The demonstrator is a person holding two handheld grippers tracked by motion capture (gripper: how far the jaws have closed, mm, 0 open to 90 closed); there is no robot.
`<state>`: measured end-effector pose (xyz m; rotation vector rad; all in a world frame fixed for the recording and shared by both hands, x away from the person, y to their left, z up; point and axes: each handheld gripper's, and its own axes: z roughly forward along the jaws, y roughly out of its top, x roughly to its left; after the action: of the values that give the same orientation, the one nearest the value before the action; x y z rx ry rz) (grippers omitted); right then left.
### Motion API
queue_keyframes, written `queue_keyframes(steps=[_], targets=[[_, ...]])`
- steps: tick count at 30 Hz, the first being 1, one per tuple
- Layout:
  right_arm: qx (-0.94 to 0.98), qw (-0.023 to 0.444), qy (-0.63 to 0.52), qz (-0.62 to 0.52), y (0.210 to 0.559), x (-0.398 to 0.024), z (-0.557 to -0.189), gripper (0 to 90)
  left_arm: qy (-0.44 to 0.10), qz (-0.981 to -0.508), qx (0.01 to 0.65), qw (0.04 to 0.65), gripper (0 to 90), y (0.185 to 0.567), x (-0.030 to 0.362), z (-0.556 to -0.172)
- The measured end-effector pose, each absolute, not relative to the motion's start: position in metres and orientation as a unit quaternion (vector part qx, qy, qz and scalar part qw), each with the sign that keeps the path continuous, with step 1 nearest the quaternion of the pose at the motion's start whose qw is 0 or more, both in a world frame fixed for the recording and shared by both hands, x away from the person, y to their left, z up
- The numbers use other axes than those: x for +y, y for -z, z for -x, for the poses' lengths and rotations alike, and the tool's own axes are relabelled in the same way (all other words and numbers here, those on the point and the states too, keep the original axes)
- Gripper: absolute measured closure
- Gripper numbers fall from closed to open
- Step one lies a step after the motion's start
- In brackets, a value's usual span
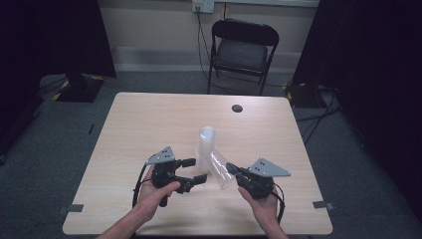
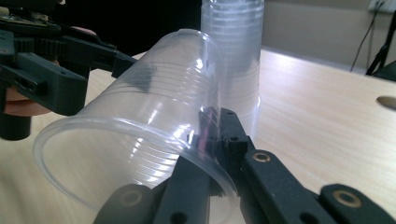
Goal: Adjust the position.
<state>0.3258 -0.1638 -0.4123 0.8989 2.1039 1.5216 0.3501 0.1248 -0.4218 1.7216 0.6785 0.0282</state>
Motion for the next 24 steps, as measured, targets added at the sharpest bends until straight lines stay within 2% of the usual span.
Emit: queue_keyframes(steps=[12, 24], targets=[[0.783, 0.121, -0.508, -0.339, 0.413, -0.172, -0.336, 90.0, -0.034, -0.780, 0.273, 0.562, 18.7, 0.423, 0.124, -0.351], [0.807, 0.076, -0.477, -0.340, 0.417, -0.170, -0.342, 90.0, -0.060, -0.809, 0.237, 0.534, 20.2, 0.424, 0.118, -0.346]])
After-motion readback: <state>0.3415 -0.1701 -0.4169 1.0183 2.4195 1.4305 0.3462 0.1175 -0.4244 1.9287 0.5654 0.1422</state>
